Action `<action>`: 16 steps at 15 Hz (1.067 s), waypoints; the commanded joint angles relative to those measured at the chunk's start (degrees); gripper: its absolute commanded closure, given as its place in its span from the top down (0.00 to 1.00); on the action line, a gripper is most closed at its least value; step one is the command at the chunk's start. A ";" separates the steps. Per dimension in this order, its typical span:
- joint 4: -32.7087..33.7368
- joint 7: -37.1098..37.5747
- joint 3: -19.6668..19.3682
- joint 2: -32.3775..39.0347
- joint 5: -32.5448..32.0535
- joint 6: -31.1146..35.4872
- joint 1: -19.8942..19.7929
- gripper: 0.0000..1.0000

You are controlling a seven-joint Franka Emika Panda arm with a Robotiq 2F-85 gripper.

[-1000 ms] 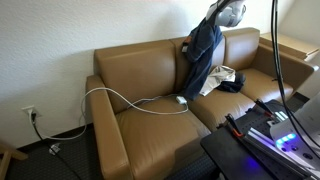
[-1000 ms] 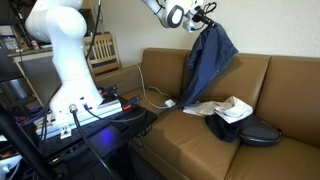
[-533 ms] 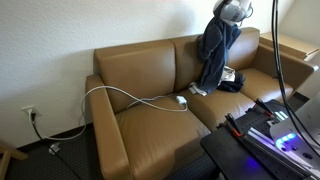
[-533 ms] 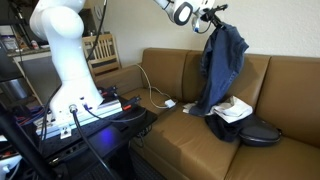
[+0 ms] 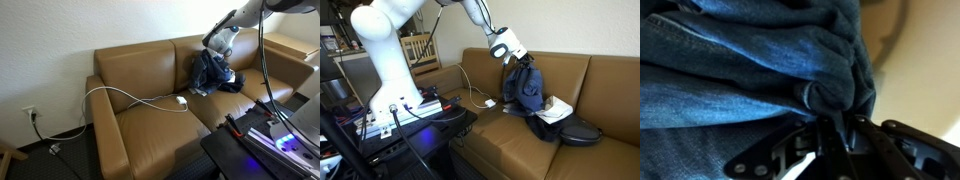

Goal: Shift the white cloth on the seat to the right, overlapping it with the black one, and then also incorporate the denim and jacket, overlapping them too

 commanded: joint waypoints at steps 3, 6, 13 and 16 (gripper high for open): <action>4.32 6.92 5.73 11.85 1.44 6.24 -10.02 0.04; 7.90 10.41 -3.46 14.03 8.76 4.59 -5.38 0.04; 7.74 9.97 -22.37 14.05 19.84 -7.70 10.51 0.52; 11.14 7.68 -17.34 12.74 15.70 -7.41 11.27 0.74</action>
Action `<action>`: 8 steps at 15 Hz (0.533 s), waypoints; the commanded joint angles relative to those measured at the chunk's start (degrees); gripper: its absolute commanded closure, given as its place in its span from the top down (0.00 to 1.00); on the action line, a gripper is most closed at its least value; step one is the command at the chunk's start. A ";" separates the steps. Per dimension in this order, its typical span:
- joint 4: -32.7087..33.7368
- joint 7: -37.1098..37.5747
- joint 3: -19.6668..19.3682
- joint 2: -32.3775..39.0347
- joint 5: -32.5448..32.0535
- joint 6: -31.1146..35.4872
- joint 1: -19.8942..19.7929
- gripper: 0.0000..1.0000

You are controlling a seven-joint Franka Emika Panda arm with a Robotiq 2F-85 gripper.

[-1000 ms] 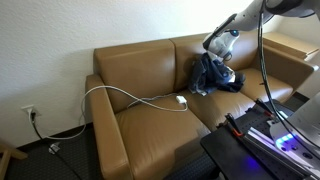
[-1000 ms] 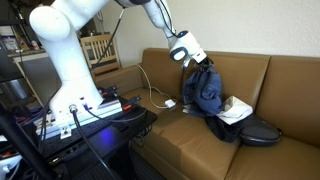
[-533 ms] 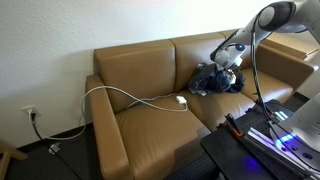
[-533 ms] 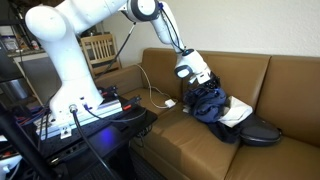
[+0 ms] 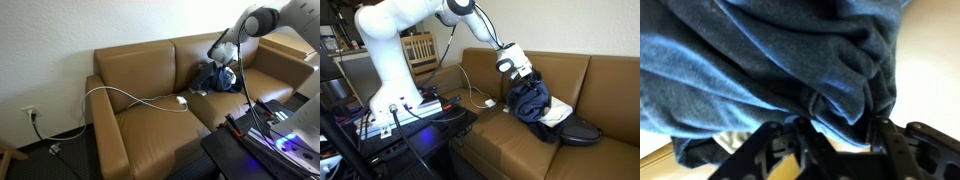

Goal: Shift the white cloth on the seat to the right, overlapping it with the black one, and then also incorporate the denim and jacket, overlapping them too

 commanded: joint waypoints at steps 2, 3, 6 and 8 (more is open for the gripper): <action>2.36 -0.39 0.41 -1.63 -2.67 0.21 5.38 0.88; 1.26 0.94 -2.73 -1.96 -2.26 -0.87 8.40 0.93; -5.07 4.26 -14.98 -3.51 -1.48 -6.41 17.95 1.00; -5.31 -3.07 -11.52 -7.76 -4.88 -9.14 14.89 1.00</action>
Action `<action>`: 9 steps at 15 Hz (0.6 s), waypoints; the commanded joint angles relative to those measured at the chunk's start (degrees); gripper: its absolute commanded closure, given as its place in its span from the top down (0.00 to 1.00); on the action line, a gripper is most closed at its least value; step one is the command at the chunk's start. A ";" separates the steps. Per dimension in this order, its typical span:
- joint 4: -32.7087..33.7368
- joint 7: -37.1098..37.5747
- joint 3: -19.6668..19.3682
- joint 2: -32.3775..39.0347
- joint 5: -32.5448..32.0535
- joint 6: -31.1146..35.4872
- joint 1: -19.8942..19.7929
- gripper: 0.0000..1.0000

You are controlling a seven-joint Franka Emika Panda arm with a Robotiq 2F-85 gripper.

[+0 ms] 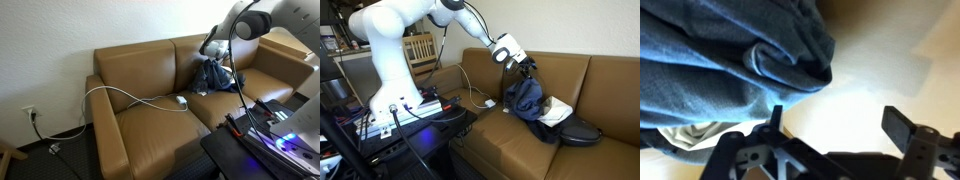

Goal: Shift the white cloth on the seat to the right, overlapping it with the black one, and then also incorporate the denim and jacket, overlapping them too

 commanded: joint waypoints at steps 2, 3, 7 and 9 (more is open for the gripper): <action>-4.47 -11.74 9.84 -12.65 -7.56 -1.24 -6.40 1.00; -4.84 -16.15 13.95 -14.93 -6.19 0.13 -8.68 1.00; -1.01 -30.62 30.03 -18.62 -1.26 -1.65 -19.24 1.00; -0.03 -38.79 38.89 -18.70 2.14 -3.15 -25.14 1.00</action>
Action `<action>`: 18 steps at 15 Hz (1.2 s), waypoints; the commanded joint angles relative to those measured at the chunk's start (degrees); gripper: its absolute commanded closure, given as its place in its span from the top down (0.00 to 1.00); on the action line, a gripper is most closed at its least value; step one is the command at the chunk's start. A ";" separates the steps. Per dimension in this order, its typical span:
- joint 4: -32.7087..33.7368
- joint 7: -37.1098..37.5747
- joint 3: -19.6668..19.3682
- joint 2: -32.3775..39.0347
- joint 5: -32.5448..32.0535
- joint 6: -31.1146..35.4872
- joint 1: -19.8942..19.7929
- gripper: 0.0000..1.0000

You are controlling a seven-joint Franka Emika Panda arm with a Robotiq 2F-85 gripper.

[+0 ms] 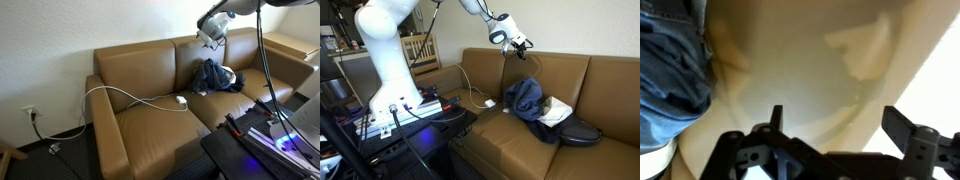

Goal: Shift the white cloth on the seat to the right, overlapping it with the black one, and then also incorporate the denim and jacket, overlapping them too

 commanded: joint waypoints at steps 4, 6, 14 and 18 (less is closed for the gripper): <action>-1.48 -26.63 28.61 2.58 8.01 -5.35 -21.01 1.00; -4.09 -32.20 33.20 4.62 8.35 -8.90 -25.87 1.00; -12.47 -28.24 17.52 2.44 0.00 -32.13 -21.21 1.00; -10.01 -29.56 17.77 5.87 4.39 -27.96 -16.26 1.00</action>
